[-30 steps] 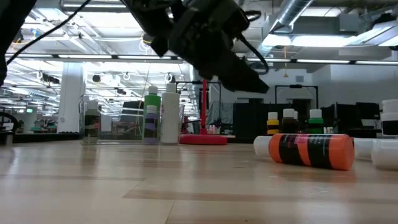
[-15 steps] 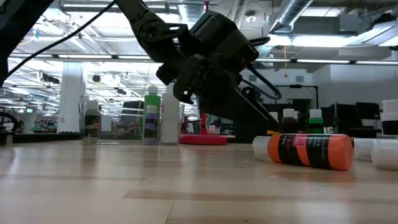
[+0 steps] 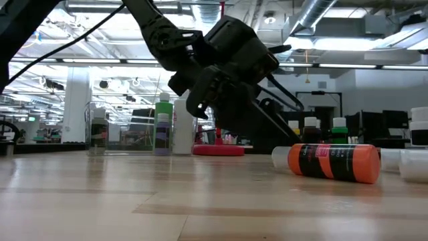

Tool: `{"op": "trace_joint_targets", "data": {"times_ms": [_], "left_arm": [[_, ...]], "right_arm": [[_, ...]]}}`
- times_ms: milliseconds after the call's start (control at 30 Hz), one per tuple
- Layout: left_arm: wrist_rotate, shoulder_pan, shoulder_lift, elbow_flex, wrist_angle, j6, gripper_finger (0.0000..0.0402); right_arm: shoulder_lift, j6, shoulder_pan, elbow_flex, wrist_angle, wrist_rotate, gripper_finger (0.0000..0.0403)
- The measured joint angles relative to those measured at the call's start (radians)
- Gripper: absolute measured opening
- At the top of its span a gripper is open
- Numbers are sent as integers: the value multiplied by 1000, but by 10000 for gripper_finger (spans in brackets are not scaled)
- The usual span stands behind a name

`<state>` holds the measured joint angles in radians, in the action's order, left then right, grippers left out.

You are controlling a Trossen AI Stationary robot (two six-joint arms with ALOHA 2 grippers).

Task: Pick & Place Paint Supplies
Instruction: Put the orange paint bottle into the transparent bin

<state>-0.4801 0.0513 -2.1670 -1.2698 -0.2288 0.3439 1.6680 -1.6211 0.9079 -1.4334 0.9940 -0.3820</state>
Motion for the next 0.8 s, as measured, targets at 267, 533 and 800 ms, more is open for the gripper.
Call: {"op": "trace_joint_targets", "data": {"times_ms": [267, 533, 800], "left_arm": [[11, 2, 0, 39, -31, 0, 218], [29, 4, 0, 48, -64, -2, 218], [30, 5, 0, 48, -69, 0, 218]], "right_arm": [[0, 0, -3, 0, 0, 0, 0], [0, -1, -8, 0, -1, 0, 0], [0, -3, -8, 0, -4, 0, 0]]}}
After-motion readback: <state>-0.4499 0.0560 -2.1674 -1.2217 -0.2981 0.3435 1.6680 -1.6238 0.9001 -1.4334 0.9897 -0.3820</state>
